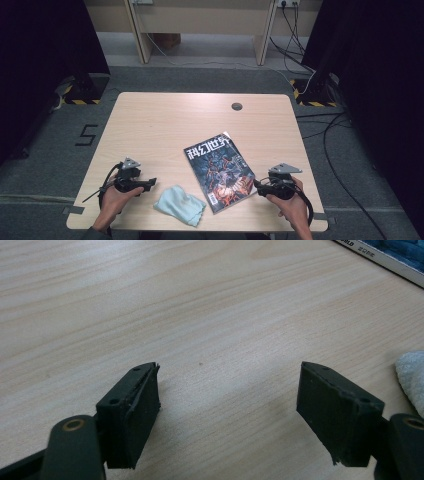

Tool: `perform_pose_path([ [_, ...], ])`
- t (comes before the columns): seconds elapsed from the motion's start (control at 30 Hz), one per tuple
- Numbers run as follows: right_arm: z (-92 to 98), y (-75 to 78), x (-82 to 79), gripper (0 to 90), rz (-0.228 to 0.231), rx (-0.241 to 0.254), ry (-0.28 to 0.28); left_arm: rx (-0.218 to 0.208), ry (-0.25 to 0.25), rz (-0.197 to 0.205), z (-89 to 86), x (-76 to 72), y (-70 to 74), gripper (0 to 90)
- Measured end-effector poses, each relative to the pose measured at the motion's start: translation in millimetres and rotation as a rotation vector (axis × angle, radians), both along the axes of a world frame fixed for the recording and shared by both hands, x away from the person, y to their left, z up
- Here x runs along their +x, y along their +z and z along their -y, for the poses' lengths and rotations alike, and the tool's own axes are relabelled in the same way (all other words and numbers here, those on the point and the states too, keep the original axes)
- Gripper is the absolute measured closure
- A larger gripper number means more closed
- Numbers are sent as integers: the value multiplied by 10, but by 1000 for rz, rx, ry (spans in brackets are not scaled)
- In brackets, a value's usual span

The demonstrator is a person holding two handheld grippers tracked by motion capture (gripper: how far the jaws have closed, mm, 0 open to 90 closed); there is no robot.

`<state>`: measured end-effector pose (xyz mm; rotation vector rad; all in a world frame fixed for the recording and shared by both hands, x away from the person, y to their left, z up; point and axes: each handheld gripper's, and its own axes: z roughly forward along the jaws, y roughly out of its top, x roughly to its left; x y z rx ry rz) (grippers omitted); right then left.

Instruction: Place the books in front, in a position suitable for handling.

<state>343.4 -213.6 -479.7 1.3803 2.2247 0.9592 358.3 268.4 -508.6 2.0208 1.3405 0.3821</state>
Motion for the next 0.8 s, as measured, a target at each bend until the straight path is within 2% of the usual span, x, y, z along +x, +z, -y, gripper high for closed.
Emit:
perform_pose_path([
  [0.17,-42,20,-13,333,2,4,3,0,0,1,1,0,0,246],
  [0.43,-192,82,-48,335,27,12,62,0,0,0,1,0,0,245],
  [0.57,-232,70,-50,332,26,11,73,0,0,1,3,1,1,245],
  [0.8,-269,47,-40,330,15,-10,62,-14,4,19,22,17,24,248],
])
